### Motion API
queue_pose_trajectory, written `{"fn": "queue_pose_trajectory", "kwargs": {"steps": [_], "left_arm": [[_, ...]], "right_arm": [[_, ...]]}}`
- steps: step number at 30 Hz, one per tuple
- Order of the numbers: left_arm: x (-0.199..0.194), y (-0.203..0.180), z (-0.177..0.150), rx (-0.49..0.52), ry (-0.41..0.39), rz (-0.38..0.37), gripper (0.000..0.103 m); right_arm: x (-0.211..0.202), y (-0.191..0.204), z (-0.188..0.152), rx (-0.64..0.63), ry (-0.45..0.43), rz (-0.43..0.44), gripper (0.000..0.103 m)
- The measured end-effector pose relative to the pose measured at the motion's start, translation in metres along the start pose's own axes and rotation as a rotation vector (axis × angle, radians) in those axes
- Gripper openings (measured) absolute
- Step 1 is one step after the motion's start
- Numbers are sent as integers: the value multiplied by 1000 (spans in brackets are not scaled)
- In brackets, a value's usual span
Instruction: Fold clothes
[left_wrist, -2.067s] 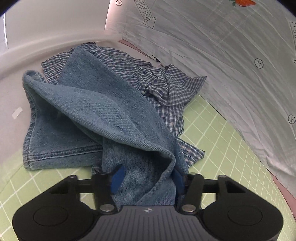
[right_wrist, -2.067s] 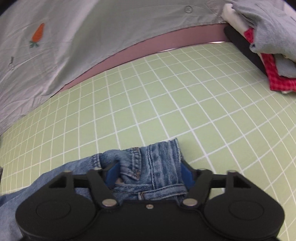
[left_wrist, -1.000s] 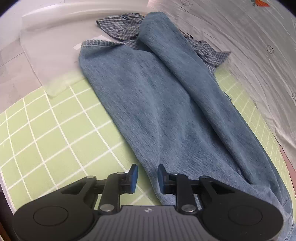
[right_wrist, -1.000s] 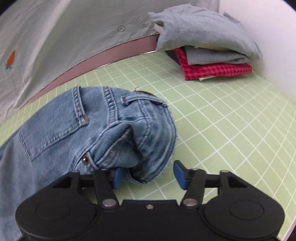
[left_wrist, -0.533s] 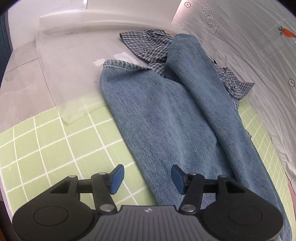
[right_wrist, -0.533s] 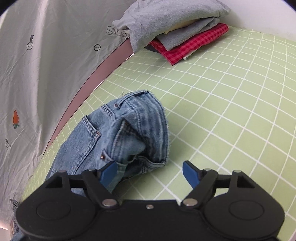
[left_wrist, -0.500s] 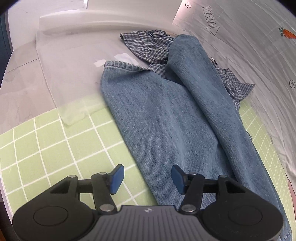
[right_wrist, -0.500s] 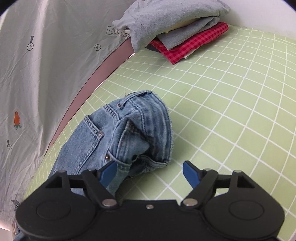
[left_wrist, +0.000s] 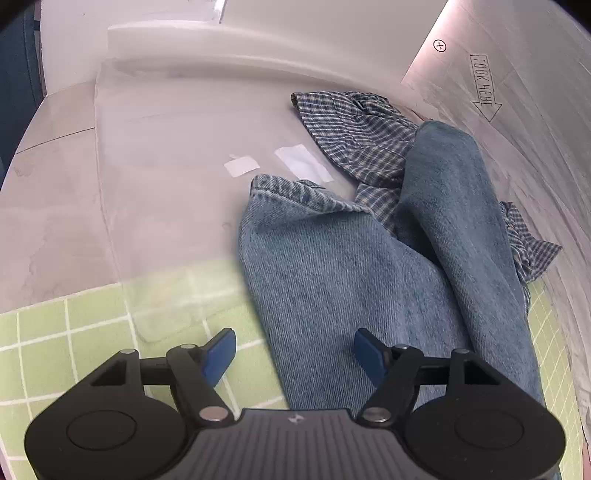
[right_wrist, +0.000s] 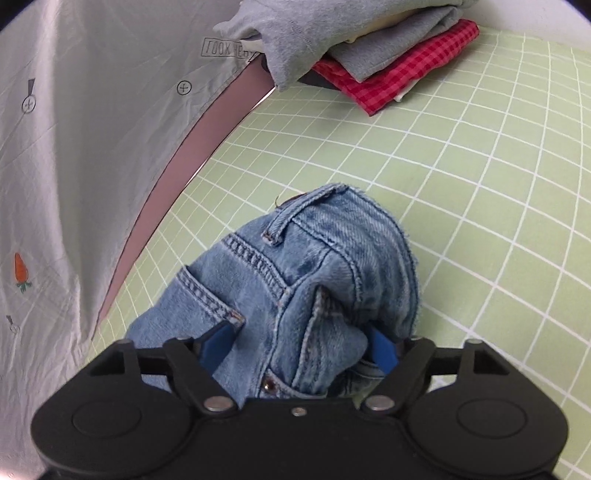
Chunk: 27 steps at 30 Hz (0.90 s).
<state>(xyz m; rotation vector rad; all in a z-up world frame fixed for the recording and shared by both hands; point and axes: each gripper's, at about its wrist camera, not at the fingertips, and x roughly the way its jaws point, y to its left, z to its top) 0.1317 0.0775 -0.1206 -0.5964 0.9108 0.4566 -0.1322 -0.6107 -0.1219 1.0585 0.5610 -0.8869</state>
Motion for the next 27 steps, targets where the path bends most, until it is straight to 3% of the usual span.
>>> {"fn": "queue_pose_trajectory", "kwargs": {"steps": [1, 4, 8, 12, 13, 15, 17, 22, 27], "left_arm": [[3, -2, 3, 7, -6, 8, 72], [9, -4, 11, 15, -14, 24, 72], [11, -6, 12, 61, -12, 33, 72], [4, -12, 5, 151, -36, 47, 70], [-1, -12, 5, 155, -44, 45, 66], [-11, -11, 6, 163, -61, 40, 27], [-21, -11, 6, 171, -78, 36, 13], [-45, -9, 7, 191, -120, 25, 10], [-84, 32, 3, 179, -148, 78, 10]], "right_arm": [[2, 1, 5, 4, -3, -5, 39], [-4, 9, 25, -52, -51, -31, 26], [-28, -2, 62, -65, -146, -72, 23], [-35, -9, 67, -207, -206, -201, 23], [-36, -13, 66, -212, -207, -214, 23], [-38, -21, 63, -203, -202, -218, 23], [-41, -22, 60, -222, -210, -226, 23], [-58, -24, 52, -266, -246, -227, 22], [-82, -55, 35, -262, -243, -241, 22]]}}
